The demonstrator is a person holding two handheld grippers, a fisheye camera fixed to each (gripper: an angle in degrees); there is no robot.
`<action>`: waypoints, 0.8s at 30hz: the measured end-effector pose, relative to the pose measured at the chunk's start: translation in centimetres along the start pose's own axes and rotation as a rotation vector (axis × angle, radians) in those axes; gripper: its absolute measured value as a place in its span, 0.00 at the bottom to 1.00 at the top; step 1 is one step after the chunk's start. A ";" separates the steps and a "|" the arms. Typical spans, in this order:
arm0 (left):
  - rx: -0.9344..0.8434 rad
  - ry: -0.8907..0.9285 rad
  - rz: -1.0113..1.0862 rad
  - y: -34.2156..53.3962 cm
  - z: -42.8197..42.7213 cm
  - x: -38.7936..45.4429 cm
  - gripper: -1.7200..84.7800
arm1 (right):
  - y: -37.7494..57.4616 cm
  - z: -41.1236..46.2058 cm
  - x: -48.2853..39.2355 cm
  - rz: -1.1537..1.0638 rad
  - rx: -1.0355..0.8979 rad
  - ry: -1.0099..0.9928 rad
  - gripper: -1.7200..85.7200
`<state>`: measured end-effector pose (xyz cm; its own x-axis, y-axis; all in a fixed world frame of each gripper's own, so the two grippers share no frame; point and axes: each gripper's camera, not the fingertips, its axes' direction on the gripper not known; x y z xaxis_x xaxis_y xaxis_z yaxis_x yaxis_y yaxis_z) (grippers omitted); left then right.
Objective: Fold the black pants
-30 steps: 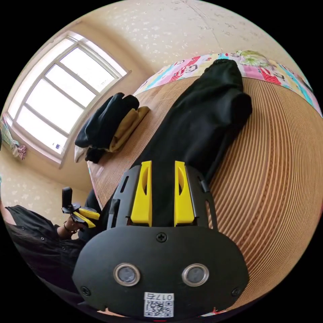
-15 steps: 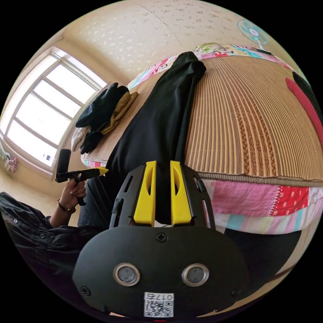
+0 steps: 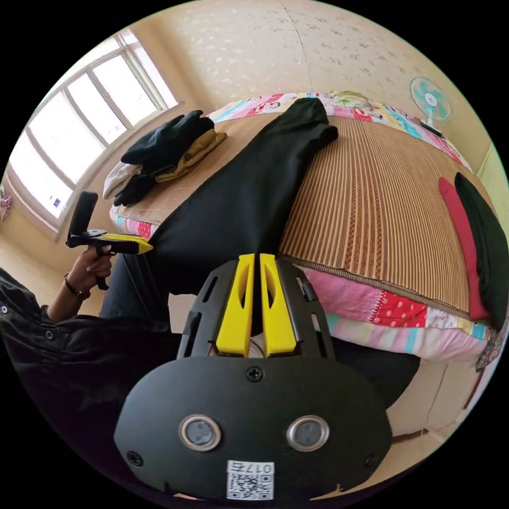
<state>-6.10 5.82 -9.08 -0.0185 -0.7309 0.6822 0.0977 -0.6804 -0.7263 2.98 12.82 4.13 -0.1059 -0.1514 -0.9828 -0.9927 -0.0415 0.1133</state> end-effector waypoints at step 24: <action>-0.043 0.109 -0.071 3.6 4.1 -0.6 0.09 | 2.8 0.9 5.9 0.117 -0.079 -0.453 0.05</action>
<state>-1.65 4.01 -11.74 -0.1320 -0.6808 0.7205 0.0495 -0.7305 -0.6811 -0.46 12.67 -1.51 -0.2490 0.2862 -0.9253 -0.9670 -0.1274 0.2208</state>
